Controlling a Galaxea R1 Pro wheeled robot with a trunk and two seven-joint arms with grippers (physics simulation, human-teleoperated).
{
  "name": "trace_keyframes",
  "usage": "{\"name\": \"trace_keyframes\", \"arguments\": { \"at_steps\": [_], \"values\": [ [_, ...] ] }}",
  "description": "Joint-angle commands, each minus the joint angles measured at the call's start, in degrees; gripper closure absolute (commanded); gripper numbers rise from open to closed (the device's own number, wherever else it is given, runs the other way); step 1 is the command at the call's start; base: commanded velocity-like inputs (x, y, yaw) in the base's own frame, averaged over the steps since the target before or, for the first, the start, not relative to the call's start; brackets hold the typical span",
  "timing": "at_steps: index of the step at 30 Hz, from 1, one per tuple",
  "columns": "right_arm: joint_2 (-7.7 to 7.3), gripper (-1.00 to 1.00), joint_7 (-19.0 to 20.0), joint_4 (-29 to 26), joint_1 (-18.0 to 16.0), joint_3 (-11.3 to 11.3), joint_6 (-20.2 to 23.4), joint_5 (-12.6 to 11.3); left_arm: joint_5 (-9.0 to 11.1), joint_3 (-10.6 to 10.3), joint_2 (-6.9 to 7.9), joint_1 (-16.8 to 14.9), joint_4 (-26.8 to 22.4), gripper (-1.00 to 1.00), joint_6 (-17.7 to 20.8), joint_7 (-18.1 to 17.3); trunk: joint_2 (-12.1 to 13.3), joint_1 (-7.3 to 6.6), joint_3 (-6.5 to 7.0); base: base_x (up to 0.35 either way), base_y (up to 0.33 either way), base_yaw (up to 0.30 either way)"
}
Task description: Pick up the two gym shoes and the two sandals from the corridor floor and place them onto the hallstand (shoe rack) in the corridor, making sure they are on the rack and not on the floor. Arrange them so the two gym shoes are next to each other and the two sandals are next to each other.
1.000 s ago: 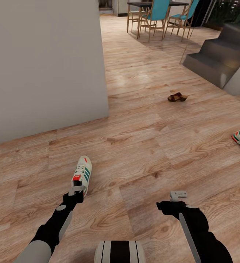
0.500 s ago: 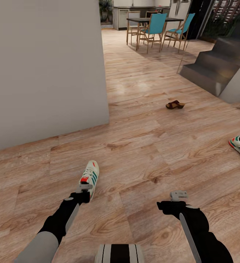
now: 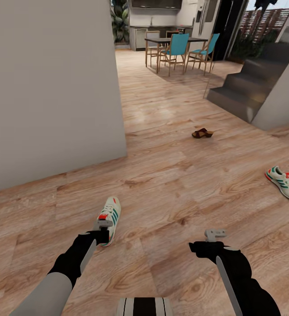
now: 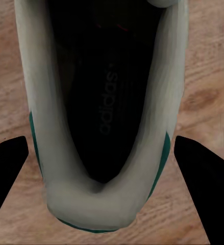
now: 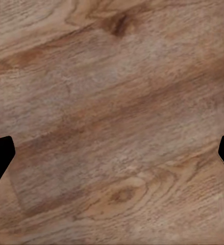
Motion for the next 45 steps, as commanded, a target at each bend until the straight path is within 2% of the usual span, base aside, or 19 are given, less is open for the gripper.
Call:
{"name": "trace_keyframes", "arguments": {
  "at_steps": [1, 19, 25, 45],
  "values": [
    [0.00, -1.00, 0.00, 0.00, -0.01, 0.00, 0.00, 0.01, 0.00, 0.01, -0.01, 0.00, -0.01, 1.00, 0.04, -0.06, 0.02, -0.02, 0.23, 0.000, 0.000, -0.265],
    [0.00, -1.00, 0.00, 0.00, -0.02, -0.07, 0.00, 0.04, -0.10, -0.08, -0.06, 0.00, -0.11, 1.00, 0.20, -0.21, 0.26, -0.49, 4.22, 0.000, 0.000, -0.280],
    [-0.02, -1.00, 0.00, 0.00, -0.01, -0.09, 0.00, 0.04, -0.10, -0.04, -0.06, 0.19, -2.36, 1.00, 0.20, -0.23, 0.34, -0.64, 5.55, 0.000, 0.000, -0.282],
    [-0.01, -1.00, 0.00, 0.00, -0.02, -0.09, 0.00, 0.04, -0.10, -0.08, -0.06, 0.29, -3.29, 1.00, 0.20, -0.23, 8.36, -5.03, 9.14, 0.000, 0.000, -0.282]
  ]
}}
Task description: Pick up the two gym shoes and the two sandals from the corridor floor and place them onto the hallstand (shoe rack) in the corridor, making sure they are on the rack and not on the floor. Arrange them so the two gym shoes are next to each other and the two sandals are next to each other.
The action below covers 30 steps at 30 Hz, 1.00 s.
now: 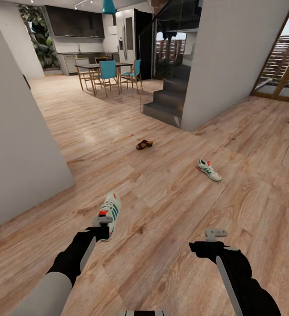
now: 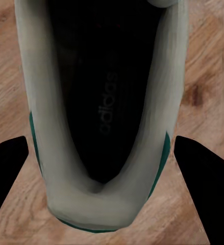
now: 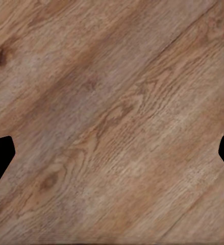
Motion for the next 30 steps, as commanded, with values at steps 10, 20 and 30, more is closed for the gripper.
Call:
{"name": "trace_keyframes", "arguments": {
  "at_steps": [10, 20, 30],
  "values": [
    [-0.01, -1.00, 0.00, 0.00, -0.01, 0.00, 0.00, 0.01, 0.01, 0.00, 0.00, -0.02, 0.00, 1.00, 0.00, -0.03, 4.03, -2.20, 1.80, 0.000, 0.000, -0.282],
    [0.00, -1.00, 0.00, 0.00, 0.02, 0.06, 0.00, 0.01, 0.03, 0.00, 0.00, 0.00, 0.00, 1.00, 0.00, -0.04, 8.04, -4.40, 3.60, 0.000, 0.000, -0.280],
    [0.00, -1.00, 0.00, 0.00, 0.02, 0.08, 0.00, 0.01, 0.02, 0.00, 0.00, 0.02, 0.00, 1.00, 0.00, -0.03, 12.05, -6.60, 5.39, 0.000, 0.000, -0.277]
  ]
}}
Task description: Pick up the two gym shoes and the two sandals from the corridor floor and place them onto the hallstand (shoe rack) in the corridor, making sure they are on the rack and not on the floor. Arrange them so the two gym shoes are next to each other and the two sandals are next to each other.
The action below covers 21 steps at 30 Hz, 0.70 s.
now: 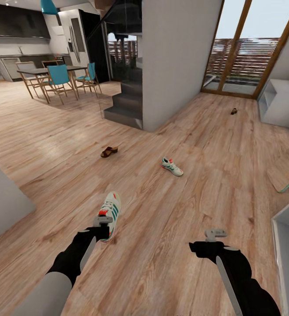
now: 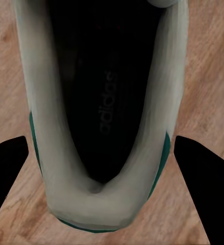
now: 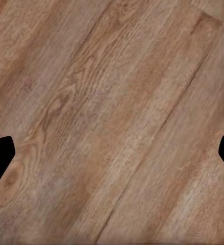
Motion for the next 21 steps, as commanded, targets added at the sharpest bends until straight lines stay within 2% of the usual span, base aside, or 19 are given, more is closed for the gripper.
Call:
{"name": "trace_keyframes", "arguments": {
  "at_steps": [1, 21],
  "values": [
    [0.00, -1.00, 0.00, 0.00, 0.00, 0.00, 0.00, 0.01, 0.01, 0.00, 0.00, -0.01, 0.00, 1.00, 0.00, -0.05, 0.42, -0.23, 0.19, 0.000, 0.000, -0.270],
    [-0.04, -1.00, 0.00, 0.00, 0.02, -0.02, 0.00, 0.01, -0.01, 0.00, 0.00, -0.01, 0.00, 1.00, 0.00, 0.02, 8.44, -4.62, 3.78, 0.000, 0.000, -0.249]
  ]
}}
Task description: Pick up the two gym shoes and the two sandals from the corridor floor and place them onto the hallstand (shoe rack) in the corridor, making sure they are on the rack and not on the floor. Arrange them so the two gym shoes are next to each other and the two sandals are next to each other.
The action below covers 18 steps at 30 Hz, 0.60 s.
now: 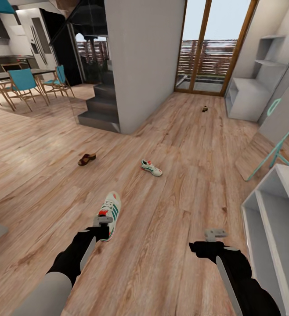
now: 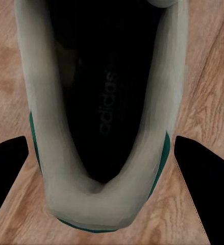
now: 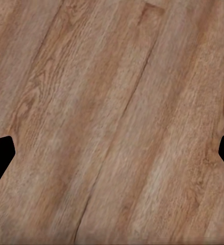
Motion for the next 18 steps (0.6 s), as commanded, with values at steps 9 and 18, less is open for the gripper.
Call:
{"name": "trace_keyframes", "arguments": {
  "at_steps": [9, 18],
  "values": [
    [0.00, -1.00, 0.00, 0.00, 0.00, 0.00, 0.00, -0.03, -0.07, 0.00, 0.00, 0.05, 0.00, 1.00, 0.00, -0.04, 3.63, -1.98, 1.62, 0.000, 0.000, -0.036],
    [0.03, -1.00, 0.00, 0.00, -0.03, 0.03, 0.00, 0.00, -0.08, -0.06, 0.00, 0.15, -0.08, 1.00, 0.00, -0.12, 4.03, -2.20, 1.80, 0.113, 0.000, -0.013]
  ]
}}
